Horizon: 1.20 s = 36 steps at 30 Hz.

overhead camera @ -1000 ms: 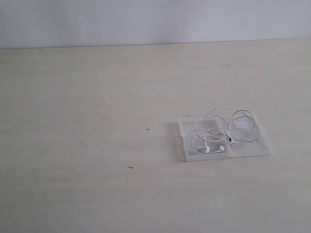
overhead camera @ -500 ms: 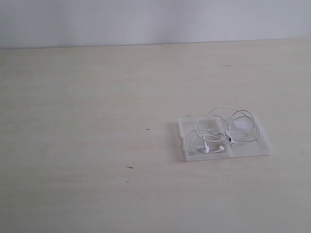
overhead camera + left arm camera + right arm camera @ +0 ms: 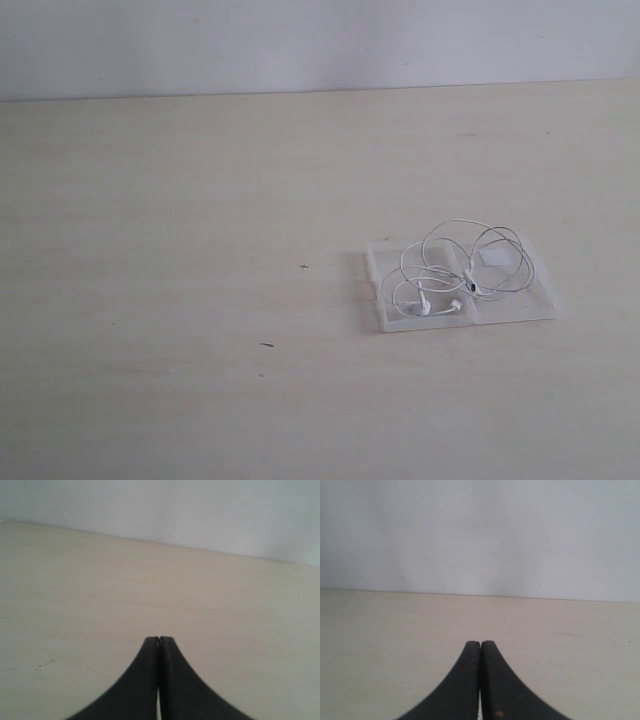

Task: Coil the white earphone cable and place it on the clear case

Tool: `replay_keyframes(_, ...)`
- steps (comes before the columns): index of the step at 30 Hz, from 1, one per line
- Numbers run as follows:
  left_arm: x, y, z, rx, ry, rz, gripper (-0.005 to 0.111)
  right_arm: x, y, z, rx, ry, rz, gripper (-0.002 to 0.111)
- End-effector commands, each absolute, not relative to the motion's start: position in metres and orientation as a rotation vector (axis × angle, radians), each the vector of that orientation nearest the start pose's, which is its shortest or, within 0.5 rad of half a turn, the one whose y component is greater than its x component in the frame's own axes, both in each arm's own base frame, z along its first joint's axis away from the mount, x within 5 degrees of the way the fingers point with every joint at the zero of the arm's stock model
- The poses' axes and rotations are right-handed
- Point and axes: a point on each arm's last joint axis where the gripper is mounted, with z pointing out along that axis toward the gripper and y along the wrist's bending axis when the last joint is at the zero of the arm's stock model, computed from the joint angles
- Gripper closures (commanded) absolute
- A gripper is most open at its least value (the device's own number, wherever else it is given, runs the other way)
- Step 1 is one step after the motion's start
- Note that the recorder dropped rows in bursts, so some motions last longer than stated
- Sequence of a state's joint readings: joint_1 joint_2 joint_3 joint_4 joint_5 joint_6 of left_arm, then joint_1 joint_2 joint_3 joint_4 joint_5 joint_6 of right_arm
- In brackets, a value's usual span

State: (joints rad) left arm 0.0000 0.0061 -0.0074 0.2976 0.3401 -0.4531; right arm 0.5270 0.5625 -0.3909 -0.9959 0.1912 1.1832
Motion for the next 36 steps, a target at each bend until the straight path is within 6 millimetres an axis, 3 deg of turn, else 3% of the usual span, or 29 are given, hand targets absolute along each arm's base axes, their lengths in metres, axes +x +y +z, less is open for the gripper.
replay_keyframes(1,0.0522,0.0043,0.1811,-0.134,1.856,-0.031,0.107,0.1120,0.0481,0.2892,-0.179,1.763,0.381,0.108)
replay_keyframes(36,0.0531,0.0037,0.1810,-0.133,1.837,-0.040,0.107,0.1119,0.0484,0.2894,-0.181,1.761,0.384,0.108)
